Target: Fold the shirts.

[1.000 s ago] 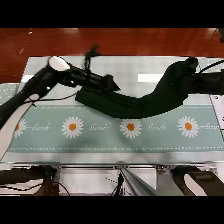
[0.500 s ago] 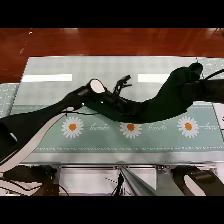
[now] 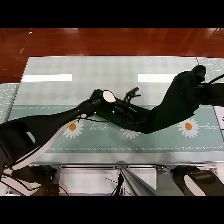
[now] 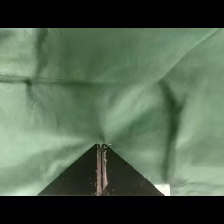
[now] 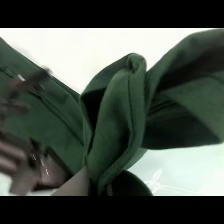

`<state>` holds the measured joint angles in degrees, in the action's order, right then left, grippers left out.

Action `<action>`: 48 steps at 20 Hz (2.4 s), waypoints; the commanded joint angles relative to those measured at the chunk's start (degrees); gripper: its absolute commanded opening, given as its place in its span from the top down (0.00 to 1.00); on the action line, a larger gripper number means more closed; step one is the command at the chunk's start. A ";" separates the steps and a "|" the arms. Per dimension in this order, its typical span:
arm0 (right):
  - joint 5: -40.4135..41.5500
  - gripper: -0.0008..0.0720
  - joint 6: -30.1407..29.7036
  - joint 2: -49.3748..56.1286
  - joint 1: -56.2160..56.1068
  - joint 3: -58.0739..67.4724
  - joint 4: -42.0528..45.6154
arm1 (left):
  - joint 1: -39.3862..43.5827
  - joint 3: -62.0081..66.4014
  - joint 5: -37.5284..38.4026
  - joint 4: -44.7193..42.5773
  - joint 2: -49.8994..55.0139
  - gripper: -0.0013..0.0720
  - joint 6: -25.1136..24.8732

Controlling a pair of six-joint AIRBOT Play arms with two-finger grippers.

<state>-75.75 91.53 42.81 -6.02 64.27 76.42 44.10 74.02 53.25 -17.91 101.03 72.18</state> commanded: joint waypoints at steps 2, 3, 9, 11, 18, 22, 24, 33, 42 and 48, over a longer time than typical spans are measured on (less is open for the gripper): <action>2.95 0.95 -0.74 0.02 -0.68 0.04 1.11 | -9.49 0.07 -2.73 -2.62 -7.02 0.95 -1.62; 4.70 0.95 -0.72 0.46 -1.70 0.04 1.33 | -13.00 0.07 -2.71 -4.85 -9.81 0.95 -1.51; 16.74 0.95 0.28 10.88 -14.01 0.04 1.27 | -37.68 0.07 -1.01 -8.28 -27.91 0.95 -1.40; 22.95 0.95 0.90 16.31 -18.38 0.04 0.70 | -45.16 0.07 0.44 -8.28 -33.42 0.95 -1.40; 44.37 0.95 0.83 36.20 -29.49 0.04 -5.20 | -55.82 0.04 11.80 -8.31 -44.33 0.95 -1.42; 54.93 0.95 0.83 42.10 -33.44 0.07 -12.37 | -53.40 0.00 16.90 -8.35 -45.35 0.95 -1.51; 58.86 0.87 0.83 43.06 -34.64 0.07 -14.32 | -51.82 0.00 16.63 -9.38 -45.24 0.95 -1.64; 44.11 0.38 -2.23 31.76 -27.30 0.07 -4.00 | -54.23 0.00 15.58 -18.40 -44.78 0.95 -1.60; 5.77 0.14 -2.69 22.45 4.24 -12.04 -1.22 | -56.70 0.00 18.01 -22.49 -44.76 0.95 -1.60; 27.71 0.14 -11.28 24.11 2.93 -28.55 -38.69 | -56.70 0.00 17.99 -22.49 -44.65 0.95 -1.60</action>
<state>-55.94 83.46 65.95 -2.28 41.78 53.41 -12.56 74.02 70.96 -40.16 56.36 70.61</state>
